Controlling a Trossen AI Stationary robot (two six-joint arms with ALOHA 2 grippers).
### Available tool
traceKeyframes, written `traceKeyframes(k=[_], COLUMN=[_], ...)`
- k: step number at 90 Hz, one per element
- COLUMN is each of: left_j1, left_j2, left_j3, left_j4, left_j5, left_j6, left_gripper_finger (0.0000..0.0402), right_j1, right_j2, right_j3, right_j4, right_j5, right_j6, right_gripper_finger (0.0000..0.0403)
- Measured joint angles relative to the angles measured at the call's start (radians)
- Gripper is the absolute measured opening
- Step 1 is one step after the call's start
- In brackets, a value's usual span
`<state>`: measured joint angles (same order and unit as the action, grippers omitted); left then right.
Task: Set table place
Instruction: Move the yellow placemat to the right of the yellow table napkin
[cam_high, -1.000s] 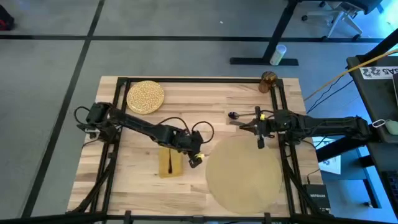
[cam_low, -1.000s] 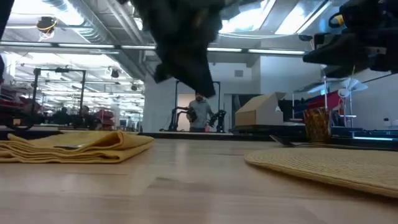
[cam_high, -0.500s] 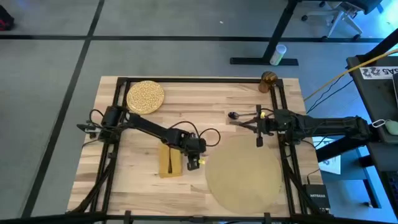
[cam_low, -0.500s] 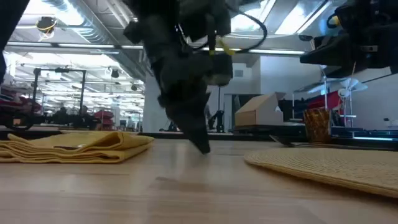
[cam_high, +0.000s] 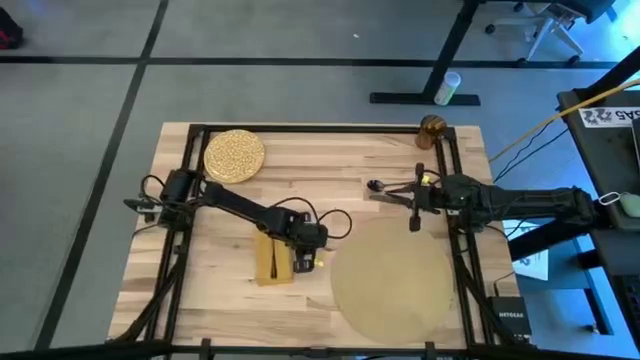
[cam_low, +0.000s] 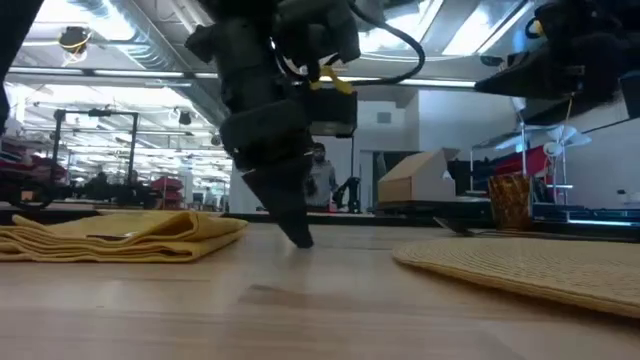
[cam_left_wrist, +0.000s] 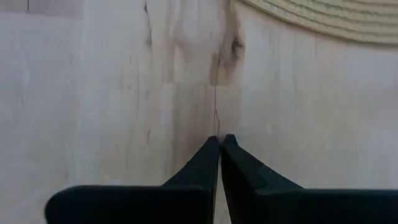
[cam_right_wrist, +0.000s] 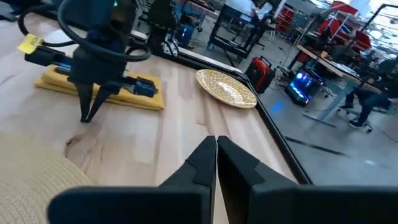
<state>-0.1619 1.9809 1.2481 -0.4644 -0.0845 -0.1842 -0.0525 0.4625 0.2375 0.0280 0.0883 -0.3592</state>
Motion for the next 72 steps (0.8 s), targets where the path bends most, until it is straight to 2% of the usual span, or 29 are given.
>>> traceKeyframes(k=[8, 30, 72], left_j1=[0.001, 0.004, 0.005], left_j2=[-0.022, 0.005, 0.129], left_j3=[-0.008, -0.003, -0.001], left_j4=[0.069, 0.433, 0.604], left_j5=[-0.008, 0.022, 0.058], left_j6=[0.024, 0.031, -0.006], left_gripper_finger=[0.0001, 0.0001, 0.0001], right_j1=[0.000, 0.000, 0.000], right_j2=[0.000, 0.000, 0.000], right_j3=[0.000, 0.000, 0.000], right_j4=[0.001, 0.001, 0.000], right_j5=[0.002, 0.006, 0.006], right_j6=[0.006, 0.008, 0.007], right_gripper_finger=[0.0000, 0.0000, 0.0000])
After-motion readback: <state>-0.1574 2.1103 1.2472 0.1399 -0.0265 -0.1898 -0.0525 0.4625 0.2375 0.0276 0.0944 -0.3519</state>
